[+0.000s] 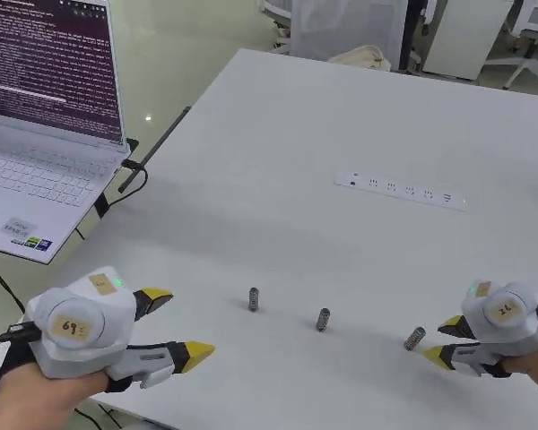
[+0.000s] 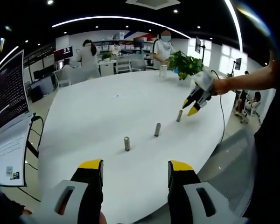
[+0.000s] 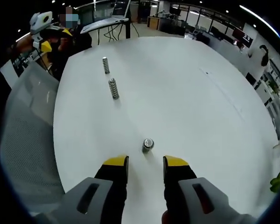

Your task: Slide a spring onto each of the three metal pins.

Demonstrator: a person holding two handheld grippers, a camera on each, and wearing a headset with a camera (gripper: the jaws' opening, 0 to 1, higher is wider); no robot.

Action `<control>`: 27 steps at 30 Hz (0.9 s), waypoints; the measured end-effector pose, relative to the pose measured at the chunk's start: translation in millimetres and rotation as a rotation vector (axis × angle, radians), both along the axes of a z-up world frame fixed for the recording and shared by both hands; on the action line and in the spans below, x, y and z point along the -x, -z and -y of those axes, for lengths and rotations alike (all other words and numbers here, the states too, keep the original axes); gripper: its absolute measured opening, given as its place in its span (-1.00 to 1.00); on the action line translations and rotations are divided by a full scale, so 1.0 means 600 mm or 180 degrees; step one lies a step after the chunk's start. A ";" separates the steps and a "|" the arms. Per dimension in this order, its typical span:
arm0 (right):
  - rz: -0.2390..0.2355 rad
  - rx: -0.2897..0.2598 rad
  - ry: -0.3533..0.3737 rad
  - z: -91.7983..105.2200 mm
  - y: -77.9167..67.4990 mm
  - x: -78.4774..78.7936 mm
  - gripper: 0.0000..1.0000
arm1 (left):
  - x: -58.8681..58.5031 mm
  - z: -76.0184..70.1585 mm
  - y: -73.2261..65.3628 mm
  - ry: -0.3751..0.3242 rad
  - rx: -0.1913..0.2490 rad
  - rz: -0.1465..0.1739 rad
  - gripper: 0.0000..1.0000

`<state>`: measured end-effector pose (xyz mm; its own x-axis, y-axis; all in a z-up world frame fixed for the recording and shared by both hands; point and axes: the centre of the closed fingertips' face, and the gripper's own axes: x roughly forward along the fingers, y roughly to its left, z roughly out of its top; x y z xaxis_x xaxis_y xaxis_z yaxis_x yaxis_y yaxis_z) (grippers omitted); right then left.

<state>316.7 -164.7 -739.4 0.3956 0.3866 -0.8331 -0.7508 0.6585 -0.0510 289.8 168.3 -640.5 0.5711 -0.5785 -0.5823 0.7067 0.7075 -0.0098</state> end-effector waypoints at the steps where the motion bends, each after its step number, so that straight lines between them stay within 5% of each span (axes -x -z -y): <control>1: 0.0015 -0.0006 0.0009 -0.001 -0.001 0.002 -0.45 | 0.000 0.000 0.000 0.0004 0.0002 0.0000 0.02; 17: 0.0339 -0.0507 0.0418 -0.037 -0.035 0.028 -0.36 | -0.002 0.010 0.003 0.0036 0.0068 -0.0016 0.00; 27: 0.0370 -0.0688 0.0496 -0.066 -0.049 0.063 -0.21 | -0.002 0.024 0.010 0.0073 0.0101 -0.0048 0.00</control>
